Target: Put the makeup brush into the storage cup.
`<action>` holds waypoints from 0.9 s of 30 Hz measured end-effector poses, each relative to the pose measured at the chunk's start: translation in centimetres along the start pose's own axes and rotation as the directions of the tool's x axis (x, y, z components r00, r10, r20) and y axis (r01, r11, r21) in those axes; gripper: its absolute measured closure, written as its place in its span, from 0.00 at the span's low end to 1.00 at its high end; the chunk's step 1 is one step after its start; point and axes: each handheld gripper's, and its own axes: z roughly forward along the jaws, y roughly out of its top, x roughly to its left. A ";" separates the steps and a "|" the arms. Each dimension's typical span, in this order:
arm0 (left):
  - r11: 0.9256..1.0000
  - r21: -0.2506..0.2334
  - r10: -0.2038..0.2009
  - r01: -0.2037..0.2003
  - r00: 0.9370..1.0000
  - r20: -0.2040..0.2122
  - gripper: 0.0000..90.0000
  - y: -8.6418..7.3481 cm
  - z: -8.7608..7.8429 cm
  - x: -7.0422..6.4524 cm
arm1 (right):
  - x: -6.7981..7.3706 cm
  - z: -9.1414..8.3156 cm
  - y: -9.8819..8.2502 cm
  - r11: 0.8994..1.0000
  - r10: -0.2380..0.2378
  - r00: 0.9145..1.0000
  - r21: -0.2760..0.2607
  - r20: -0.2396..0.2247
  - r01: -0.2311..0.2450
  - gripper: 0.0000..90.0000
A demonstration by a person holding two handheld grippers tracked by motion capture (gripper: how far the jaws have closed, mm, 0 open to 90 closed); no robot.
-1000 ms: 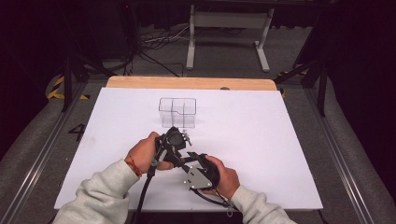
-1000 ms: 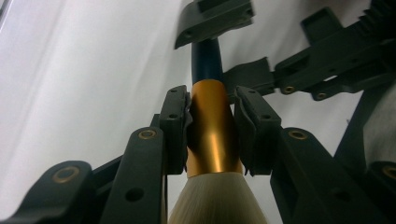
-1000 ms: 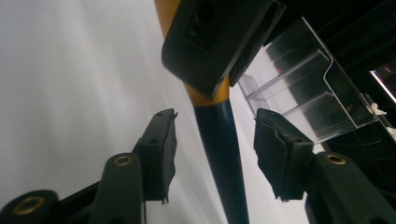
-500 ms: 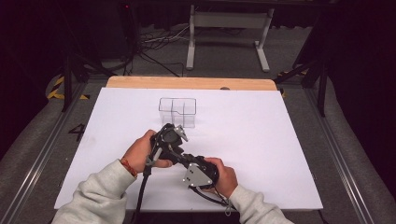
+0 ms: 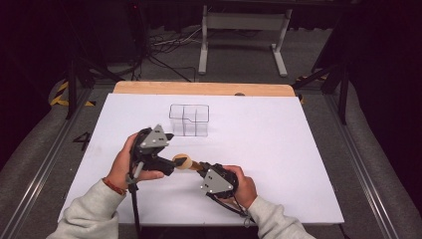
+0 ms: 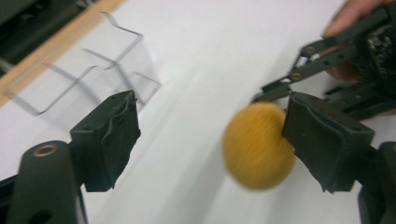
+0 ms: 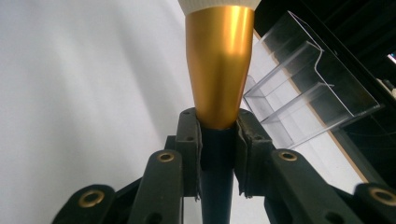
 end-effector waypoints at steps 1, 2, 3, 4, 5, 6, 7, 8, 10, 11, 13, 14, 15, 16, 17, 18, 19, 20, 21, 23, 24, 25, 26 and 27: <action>1.000 -0.021 -0.012 0.011 1.000 -0.016 0.14 -0.7 -0.4 0.4 | -0.2 0.0 -0.1 1.000 0.012 1.000 -0.006 -0.001 -0.012 0.83; 0.999 -0.043 -0.026 0.025 0.999 -0.021 0.12 -1.4 -0.8 0.9 | -0.3 -0.1 -0.1 1.000 0.024 1.000 -0.007 -0.003 -0.024 0.83; 0.997 -0.059 -0.044 0.043 0.999 -0.017 0.09 -2.0 -1.1 1.2 | -0.5 -0.1 -0.2 0.999 0.040 0.999 -0.010 -0.005 -0.040 0.83; 0.995 -0.075 -0.068 0.066 0.997 -0.022 0.08 -2.6 -1.4 1.4 | -0.6 -0.1 -0.3 0.998 0.053 0.999 -0.015 -0.006 -0.053 0.83; 0.992 -0.090 -0.087 0.084 0.996 -0.028 0.07 -3.3 -1.7 1.7 | -0.7 -0.2 -0.3 0.998 0.067 0.998 -0.017 -0.010 -0.067 0.83; 0.989 -0.112 -0.106 0.101 0.993 -0.045 0.07 -4.1 -2.0 1.8 | -0.9 -0.2 -0.4 0.996 0.082 0.997 -0.022 -0.014 -0.082 0.83; 0.989 -0.112 -0.106 0.101 0.993 -0.045 0.07 -4.1 -2.0 1.8 | -1.1 -0.2 -0.5 0.994 0.104 0.994 -0.027 -0.021 -0.105 0.83; 0.984 -0.129 -0.135 0.126 0.989 -0.061 0.06 -5.6 -2.4 2.0 | -1.3 -0.3 -0.6 0.992 0.124 0.992 -0.031 -0.026 -0.125 0.83; 0.985 -0.124 -0.130 0.120 0.989 -0.071 0.06 -6.4 -2.5 1.9 | -1.5 -0.3 -0.6 0.989 0.144 0.989 -0.036 -0.034 -0.145 0.83; 0.985 -0.123 -0.127 0.117 0.989 -0.073 0.05 -7.0 -2.6 1.8 | -1.8 -0.3 -0.7 0.985 0.167 0.985 -0.040 -0.042 -0.168 0.83; 0.982 -0.138 -0.137 0.126 0.988 -0.068 0.05 -8.4 -2.9 1.7 | -2.2 -0.4 -0.9 0.978 0.201 0.978 -0.052 -0.053 -0.204 0.83; 0.981 -0.140 -0.144 0.133 0.987 -0.067 0.05 -8.8 -2.9 1.7 | -2.4 -0.4 -1.0 0.971 0.227 0.972 -0.059 -0.061 -0.230 0.83; 0.979 -0.141 -0.154 0.144 0.986 -0.059 0.05 -9.3 -3.0 1.6 | -2.6 -0.4 -1.1 0.968 0.240 0.969 -0.062 -0.064 -0.244 0.83; 0.977 -0.146 -0.167 0.157 0.984 -0.056 0.04 -9.8 -3.0 1.6 | -2.7 -0.4 -1.2 0.964 0.254 0.965 -0.068 -0.067 -0.259 0.83; 0.974 -0.151 -0.178 0.167 0.982 -0.063 0.03 -10.4 -3.0 1.6 | -2.9 -0.4 -1.3 0.958 0.272 0.960 -0.074 -0.071 -0.277 0.83; 0.974 -0.153 -0.179 0.167 0.981 -0.074 0.03 -10.9 -3.0 1.6 | -3.0 -0.4 -1.4 0.953 0.287 0.955 -0.079 -0.074 -0.293 0.83; 0.971 -0.162 -0.190 0.175 0.979 -0.080 0.03 -11.4 -3.0 1.5 | -3.1 -0.4 -1.4 0.951 0.294 0.953 -0.080 -0.075 -0.300 0.83; 0.970 -0.167 -0.193 0.176 0.977 -0.090 0.03 -11.8 -3.0 1.5 | -3.2 -0.5 -1.5 0.946 0.308 0.948 -0.083 -0.079 -0.314 0.83; 0.970 -0.173 -0.192 0.172 0.976 -0.106 0.03 -12.1 -3.1 1.4 | -3.3 -0.5 -1.5 0.942 0.316 0.945 -0.086 -0.082 -0.323 0.83; 0.964 -0.199 -0.199 0.175 0.973 -0.113 0.03 -12.6 -3.3 1.2 | -3.6 -0.5 -1.7 0.933 0.338 0.937 -0.097 -0.092 -0.346 0.83; 0.962 -0.209 -0.204 0.177 0.972 -0.119 0.03 -12.8 -3.4 1.1 | -3.8 -0.5 -1.8 0.924 0.358 0.928 -0.103 -0.103 -0.368 0.83; 0.960 -0.224 -0.202 0.170 0.971 -0.130 0.03 -13.1 -3.4 0.9 | -3.9 -0.4 -1.8 0.919 0.367 0.924 -0.108 -0.109 -0.379 0.83; 0.961 -0.224 -0.199 0.165 0.970 -0.138 0.03 -13.3 -3.3 0.8 | -4.2 -0.4 -1.9 0.910 0.383 0.916 -0.120 -0.120 -0.396 0.83; 0.960 -0.224 -0.203 0.167 0.968 -0.146 0.03 -13.4 -3.1 0.7 | -4.4 -0.3 -1.9 0.899 0.402 0.906 -0.132 -0.132 -0.418 0.83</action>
